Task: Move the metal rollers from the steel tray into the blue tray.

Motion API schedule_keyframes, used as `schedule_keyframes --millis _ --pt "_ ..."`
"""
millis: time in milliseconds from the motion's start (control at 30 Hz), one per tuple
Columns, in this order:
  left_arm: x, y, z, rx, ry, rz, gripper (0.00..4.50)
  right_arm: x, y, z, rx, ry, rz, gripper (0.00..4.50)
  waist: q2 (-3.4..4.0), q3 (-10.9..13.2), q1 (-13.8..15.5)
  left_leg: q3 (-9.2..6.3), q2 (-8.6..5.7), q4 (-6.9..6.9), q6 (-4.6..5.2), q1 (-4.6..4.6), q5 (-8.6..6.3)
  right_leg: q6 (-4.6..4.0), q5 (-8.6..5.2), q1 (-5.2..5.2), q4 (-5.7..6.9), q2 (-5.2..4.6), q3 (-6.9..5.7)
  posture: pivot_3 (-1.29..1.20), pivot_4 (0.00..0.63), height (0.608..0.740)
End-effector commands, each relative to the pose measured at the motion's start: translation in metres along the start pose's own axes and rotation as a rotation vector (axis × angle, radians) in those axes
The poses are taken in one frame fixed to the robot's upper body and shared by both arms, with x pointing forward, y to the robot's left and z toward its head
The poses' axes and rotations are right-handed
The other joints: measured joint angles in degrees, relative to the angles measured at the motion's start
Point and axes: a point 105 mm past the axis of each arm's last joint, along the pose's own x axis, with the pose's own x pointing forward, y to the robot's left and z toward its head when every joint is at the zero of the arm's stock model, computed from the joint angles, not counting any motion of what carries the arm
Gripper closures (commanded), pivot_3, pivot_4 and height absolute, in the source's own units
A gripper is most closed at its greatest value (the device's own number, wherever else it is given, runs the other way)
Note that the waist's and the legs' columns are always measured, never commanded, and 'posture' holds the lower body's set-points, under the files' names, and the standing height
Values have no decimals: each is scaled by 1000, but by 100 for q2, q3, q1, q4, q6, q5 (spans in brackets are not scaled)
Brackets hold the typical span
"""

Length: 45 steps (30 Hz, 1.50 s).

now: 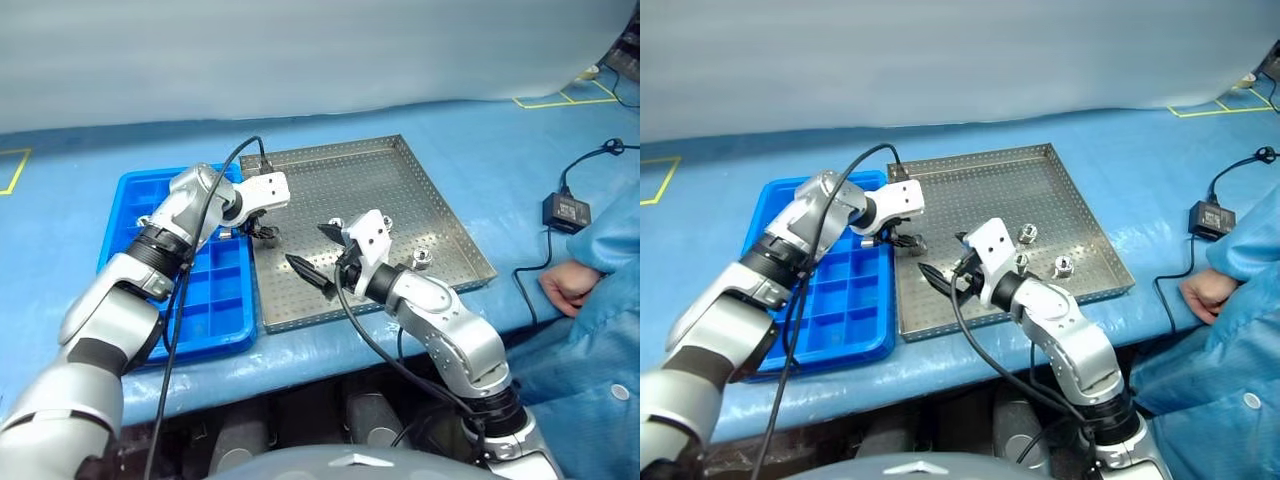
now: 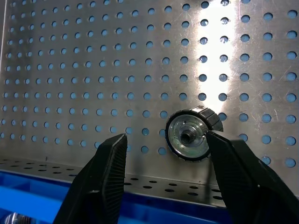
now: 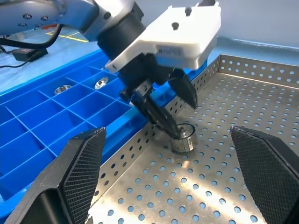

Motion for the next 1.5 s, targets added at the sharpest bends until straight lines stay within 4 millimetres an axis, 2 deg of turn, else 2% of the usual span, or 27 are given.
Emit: schedule_keyframes --millis 33,300,400,500,667,767,933,1000,1100,1233,1300,1400,1500 --pt "-4 2 3 47 16 -19 1573 -4 -1 10 -16 -51 -19 0 0 0 -38 0 0 0 0 1 0 0 0 0 0 0 1 -288 150 740" --pt "7 -4 -4 34 38 -50 1573 -5 -2 9 -13 -48 -36 0 0 -1 -189 -4 0 9 0 7 0 3 1 11 4 -1 1 -300 150 740" --pt "9 -8 -5 34 28 -75 2183 -6 -4 10 -13 -48 -46 0 0 -1 -235 -4 1 10 1 13 1 5 2 13 6 -1 1 -299 150 740" --pt "7 -8 -5 16 15 -72 3162 -6 -7 10 -11 -46 -60 0 0 -1 -251 -4 1 10 1 16 1 4 1 14 9 -1 1 -288 150 740" --pt "5 -5 -4 -13 -6 -53 3202 -4 -10 12 -11 -48 -71 0 0 -1 -258 -4 2 10 1 14 1 6 2 13 9 -1 2 -278 150 740" --pt "1 -1 2 -53 -61 -27 3202 -4 -11 13 -14 -48 -72 0 0 -1 -258 -5 2 10 1 14 1 6 2 13 9 -1 2 -275 150 740" --pt "-26 20 27 -245 -297 90 3202 -4 -7 12 -9 -32 -32 0 -3 3 -248 -7 1 12 2 1 2 13 6 5 8 -1 2 -260 150 740" --pt "-41 20 30 -339 -416 133 3202 -6 -1 7 -10 6 39 0 -2 5 -241 -8 1 8 3 -1 1 38 22 4 5 -1 2 -224 150 740" --pt "-52 15 30 -413 -493 180 3202 -10 2 5 -11 34 107 0 -1 5 -217 -8 1 4 8 2 -4 25 29 4 6 -2 4 -186 150 740" --pt "-75 5 28 -590 -655 323 3202 -21 4 7 17 49 223 0 -3 7 -74 -13 1 1 7 7 -4 24 28 10 6 0 2 -109 150 740" --pt "-78 -5 26 -645 -681 371 3202 -24 0 4 21 69 236 0 -10 11 71 -13 1 8 7 5 -4 25 30 12 7 -1 2 -64 150 740" --pt "-86 -25 8 -724 -663 473 3202 -21 -1 0 12 113 251 0 -12 12 246 -10 1 8 5 17 -3 28 31 19 7 -1 2 13 150 740" --pt "-103 -45 -12 -785 -613 609 3202 -13 1 -2 -1 143 265 0 -26 20 496 -11 3 7 -2 24 2 11 26 19 11 2 -2 136 150 740"
